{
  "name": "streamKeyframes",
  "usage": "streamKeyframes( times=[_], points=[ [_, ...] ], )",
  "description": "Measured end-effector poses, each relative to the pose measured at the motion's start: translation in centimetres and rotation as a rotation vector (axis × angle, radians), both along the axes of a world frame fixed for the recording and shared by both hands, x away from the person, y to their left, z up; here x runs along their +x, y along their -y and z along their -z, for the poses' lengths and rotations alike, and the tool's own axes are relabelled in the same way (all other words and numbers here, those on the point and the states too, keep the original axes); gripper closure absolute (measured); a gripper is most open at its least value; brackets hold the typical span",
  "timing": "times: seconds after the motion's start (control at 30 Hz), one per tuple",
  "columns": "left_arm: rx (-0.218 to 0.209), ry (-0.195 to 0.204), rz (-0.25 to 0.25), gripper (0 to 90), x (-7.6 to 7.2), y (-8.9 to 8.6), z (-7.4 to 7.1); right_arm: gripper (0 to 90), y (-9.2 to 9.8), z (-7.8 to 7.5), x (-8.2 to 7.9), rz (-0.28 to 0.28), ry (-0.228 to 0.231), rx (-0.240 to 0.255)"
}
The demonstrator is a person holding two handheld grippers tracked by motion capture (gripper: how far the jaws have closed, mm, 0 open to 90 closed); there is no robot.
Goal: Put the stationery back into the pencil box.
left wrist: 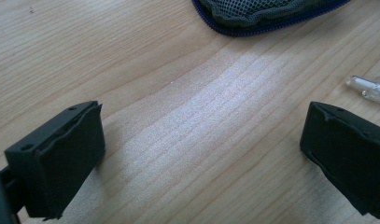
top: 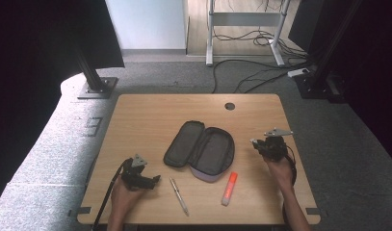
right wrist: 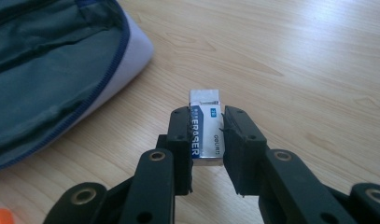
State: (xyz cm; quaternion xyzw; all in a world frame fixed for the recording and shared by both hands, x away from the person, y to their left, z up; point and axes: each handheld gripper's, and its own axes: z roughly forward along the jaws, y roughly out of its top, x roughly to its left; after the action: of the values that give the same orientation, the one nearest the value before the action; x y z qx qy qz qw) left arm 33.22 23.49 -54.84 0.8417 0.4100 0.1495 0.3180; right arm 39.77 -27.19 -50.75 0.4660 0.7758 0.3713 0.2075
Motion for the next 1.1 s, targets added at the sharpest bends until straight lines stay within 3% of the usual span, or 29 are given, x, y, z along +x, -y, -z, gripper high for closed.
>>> streamKeyframes(
  times=[0.7, 1.1],
  points=[
    [0.000, 0.000, 0.000, 0.0, 0.0, 0.0, 0.0, 71.9, -4.0, -1.9, -1.3, -0.117, 0.047, 0.011],
    [0.001, 0.000, -0.001, 0.0, 0.0, 0.0, 0.0, 71.9, -6.2, -2.4, -1.8, -0.178, 0.052, 0.019]
  ],
)
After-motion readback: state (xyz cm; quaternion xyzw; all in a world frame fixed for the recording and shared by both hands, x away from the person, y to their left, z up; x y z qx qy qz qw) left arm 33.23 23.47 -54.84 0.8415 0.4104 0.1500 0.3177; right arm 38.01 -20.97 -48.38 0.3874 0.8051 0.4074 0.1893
